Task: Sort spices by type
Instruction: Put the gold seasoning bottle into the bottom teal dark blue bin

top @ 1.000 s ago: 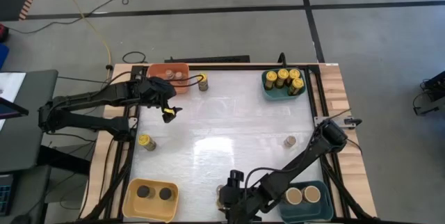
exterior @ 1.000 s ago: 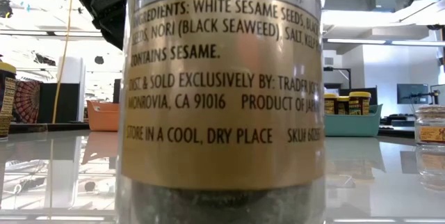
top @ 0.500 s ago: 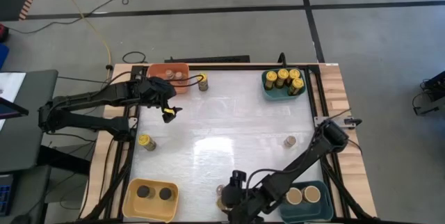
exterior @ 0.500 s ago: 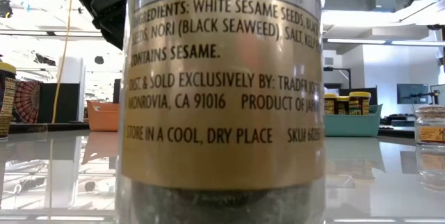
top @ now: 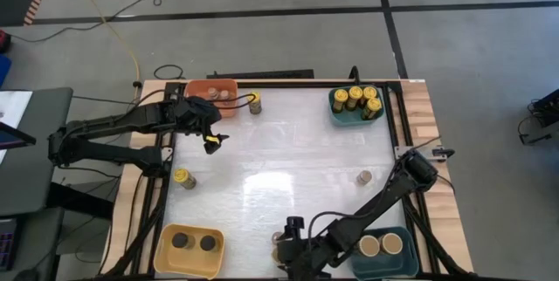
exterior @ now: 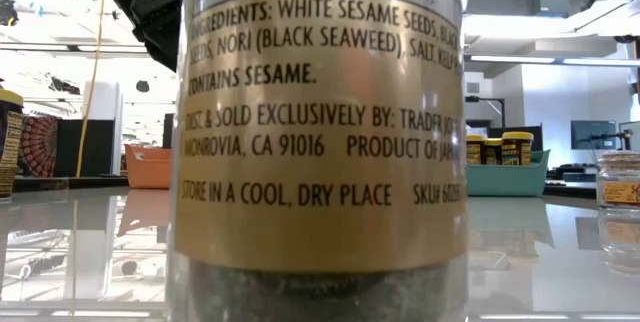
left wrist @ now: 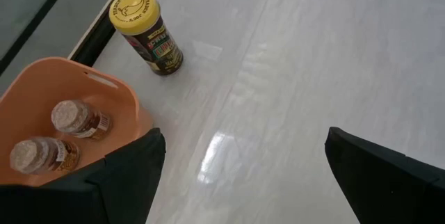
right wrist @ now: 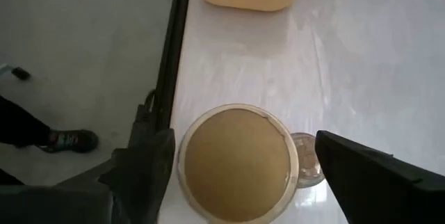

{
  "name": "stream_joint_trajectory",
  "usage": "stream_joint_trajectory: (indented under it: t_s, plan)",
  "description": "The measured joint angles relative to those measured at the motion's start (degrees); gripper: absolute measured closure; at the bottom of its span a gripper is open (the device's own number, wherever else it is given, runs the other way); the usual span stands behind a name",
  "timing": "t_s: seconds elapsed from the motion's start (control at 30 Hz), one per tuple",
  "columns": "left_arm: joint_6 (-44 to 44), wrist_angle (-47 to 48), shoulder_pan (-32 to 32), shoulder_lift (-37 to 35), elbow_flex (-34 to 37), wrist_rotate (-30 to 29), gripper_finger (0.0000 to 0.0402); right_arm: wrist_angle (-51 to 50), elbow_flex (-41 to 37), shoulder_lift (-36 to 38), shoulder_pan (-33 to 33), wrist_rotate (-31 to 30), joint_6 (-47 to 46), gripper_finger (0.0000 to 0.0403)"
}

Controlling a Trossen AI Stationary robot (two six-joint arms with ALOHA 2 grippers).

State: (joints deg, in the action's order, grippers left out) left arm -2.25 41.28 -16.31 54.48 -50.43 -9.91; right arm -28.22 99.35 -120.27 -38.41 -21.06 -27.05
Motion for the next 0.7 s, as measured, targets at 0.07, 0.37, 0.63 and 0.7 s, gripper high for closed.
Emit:
stream_joint_trajectory:
  t_s: [0.07, 0.37, 0.63, 0.7]
  plan:
    - [0.01, 0.0, 0.01, 0.0, 0.0, 0.0, 0.0022, 0.04, 0.0, 0.0, 0.0, 0.1, 0.57, 0.003]
    - [0.49, 0.0, -0.01, 0.0, 0.0, 0.0, 0.0022, -0.06, -0.33, 0.0, 0.42, 3.17, 0.74, 0.003]
    - [0.52, 0.0, 0.01, -0.02, 0.0, 0.0, 0.0022, -1.18, -0.33, -0.04, 1.03, 4.61, 1.45, 0.0033]
    - [0.53, 0.0, 0.0, -0.01, 0.0, 0.0, 0.0022, -1.22, -0.32, -0.04, 1.07, 4.59, 1.86, 0.0037]
